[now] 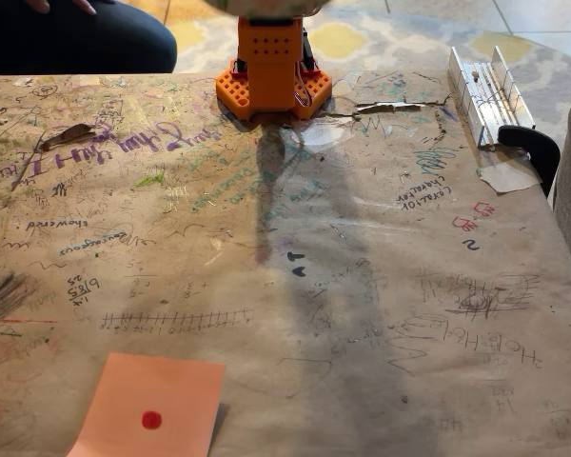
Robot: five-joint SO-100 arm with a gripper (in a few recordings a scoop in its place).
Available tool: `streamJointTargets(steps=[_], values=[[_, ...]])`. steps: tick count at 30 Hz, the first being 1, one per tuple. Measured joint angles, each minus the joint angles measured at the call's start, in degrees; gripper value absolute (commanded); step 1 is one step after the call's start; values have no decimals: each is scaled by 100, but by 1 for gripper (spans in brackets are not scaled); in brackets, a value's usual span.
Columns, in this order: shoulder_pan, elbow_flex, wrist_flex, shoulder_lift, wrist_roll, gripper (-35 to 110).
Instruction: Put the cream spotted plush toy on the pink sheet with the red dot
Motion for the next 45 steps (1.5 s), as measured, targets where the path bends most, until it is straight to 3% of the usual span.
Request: streamJointTargets(steps=[5, 6, 7, 8, 12, 14, 17, 20, 24, 32, 37, 45], values=[[132, -853, -1169, -2382, 0, 0], [220, -1266, -1433, -3155, -26, 8], [334, -1758, -1591, -3973, -88, 48], [475, -2347, -1591, -4790, -141, 59], [984, -4755, 70, -8191, -606, 60], [1134, -6003, 1011, -9949, -729, 53], [1274, -7453, 1239, -11039, -844, 49], [1318, -7330, 633, -10283, -1020, 47], [1318, -4896, -176, -8859, -1301, 43], [993, -721, -510, -5256, -1723, 37], [694, 1362, 18, -3190, -1644, 35], [483, 3234, 1459, 369, -940, 32]])
